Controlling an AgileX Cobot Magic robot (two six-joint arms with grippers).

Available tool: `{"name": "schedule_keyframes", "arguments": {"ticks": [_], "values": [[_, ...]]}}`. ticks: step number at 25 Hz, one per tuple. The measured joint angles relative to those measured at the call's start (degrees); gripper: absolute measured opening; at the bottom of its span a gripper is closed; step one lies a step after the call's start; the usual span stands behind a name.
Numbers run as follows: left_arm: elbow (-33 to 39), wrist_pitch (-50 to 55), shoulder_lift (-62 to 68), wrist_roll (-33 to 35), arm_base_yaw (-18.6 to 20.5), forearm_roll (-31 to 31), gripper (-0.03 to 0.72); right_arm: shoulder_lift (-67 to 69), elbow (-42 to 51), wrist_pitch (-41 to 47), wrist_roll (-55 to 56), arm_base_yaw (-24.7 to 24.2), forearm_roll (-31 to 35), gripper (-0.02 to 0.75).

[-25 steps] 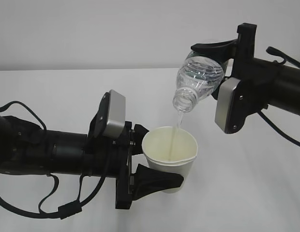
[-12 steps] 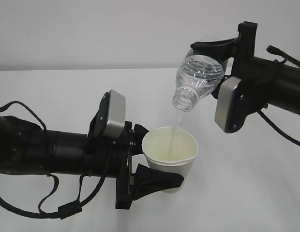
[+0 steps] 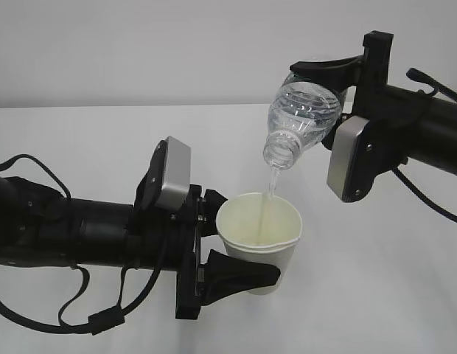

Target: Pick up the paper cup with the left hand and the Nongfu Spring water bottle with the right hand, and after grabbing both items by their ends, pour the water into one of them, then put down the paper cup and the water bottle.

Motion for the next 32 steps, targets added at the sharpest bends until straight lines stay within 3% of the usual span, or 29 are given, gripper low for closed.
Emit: {"name": "schedule_keyframes", "arguments": {"ticks": [32], "values": [[0.00,-0.80,0.00,0.00,0.00,1.21,0.511,0.00,0.00,-0.65,0.00,0.00,0.58,0.416]]}}
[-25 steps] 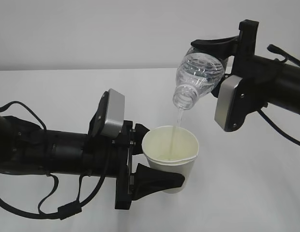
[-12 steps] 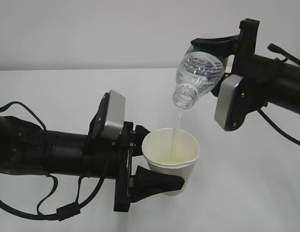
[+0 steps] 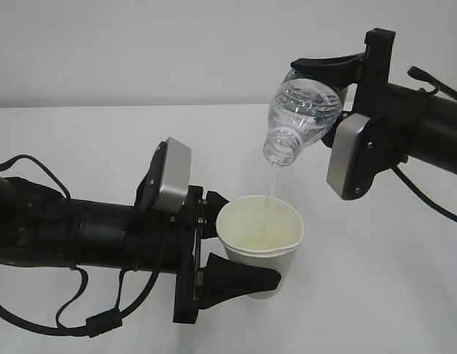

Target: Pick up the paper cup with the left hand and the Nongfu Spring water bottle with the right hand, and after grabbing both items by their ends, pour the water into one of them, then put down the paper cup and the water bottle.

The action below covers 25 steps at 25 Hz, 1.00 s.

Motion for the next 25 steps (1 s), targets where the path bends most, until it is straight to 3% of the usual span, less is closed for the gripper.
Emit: {"name": "schedule_keyframes", "arguments": {"ticks": [25], "values": [[0.00,0.00,0.00,0.00,0.00,0.00,0.510,0.00,0.00,-0.83,-0.54,0.00,0.00,0.416]]}}
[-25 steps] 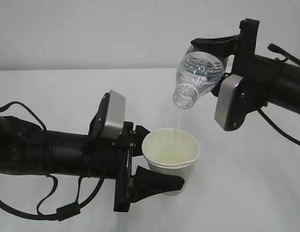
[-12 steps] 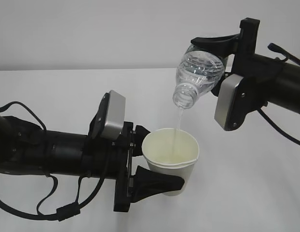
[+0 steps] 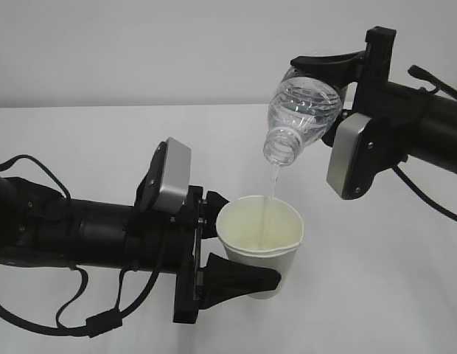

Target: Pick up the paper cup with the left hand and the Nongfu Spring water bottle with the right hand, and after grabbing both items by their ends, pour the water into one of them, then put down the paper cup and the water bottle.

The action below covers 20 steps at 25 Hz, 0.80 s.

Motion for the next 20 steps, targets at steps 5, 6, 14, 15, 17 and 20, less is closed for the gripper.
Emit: {"name": "schedule_keyframes", "arguments": {"ticks": [5,6,14,15,17,20], "values": [[0.00,0.00,0.00,0.00,0.00,0.00,0.510,0.00,0.00,0.00,-0.14,0.00,0.00,0.416],[0.00,0.00,0.00,0.00,0.00,0.00,0.510,0.00,0.00,0.00,-0.14,0.00,0.00,0.416],[0.00,0.00,0.00,0.00,0.00,0.00,0.510,0.00,0.00,0.00,-0.27,0.00,0.00,0.416],[0.00,0.00,0.00,0.00,0.00,0.00,0.510,0.00,0.00,0.00,-0.27,0.00,0.00,0.416],[0.00,0.00,0.00,0.00,0.00,0.00,0.510,0.00,0.00,-0.09,-0.39,0.00,0.00,0.416],[0.00,0.12,0.00,0.00,0.00,0.00,0.510,0.00,0.00,-0.09,-0.39,0.00,0.00,0.416]]}}
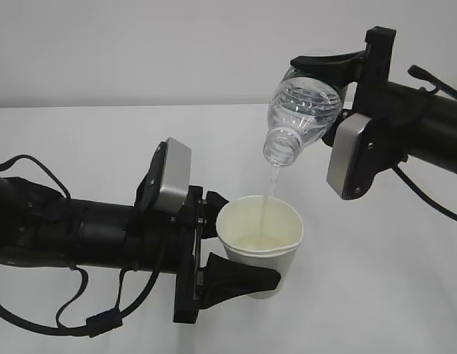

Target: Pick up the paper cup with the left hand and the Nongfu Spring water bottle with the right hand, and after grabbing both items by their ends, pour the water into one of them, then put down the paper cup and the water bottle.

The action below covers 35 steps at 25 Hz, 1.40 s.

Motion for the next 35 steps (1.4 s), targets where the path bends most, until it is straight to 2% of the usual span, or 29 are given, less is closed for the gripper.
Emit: {"name": "schedule_keyframes", "arguments": {"ticks": [35], "values": [[0.00,0.24,0.00,0.00,0.00,-0.19,0.510,0.00,0.00,-2.14,-0.09,0.00,0.00,0.416]]}}
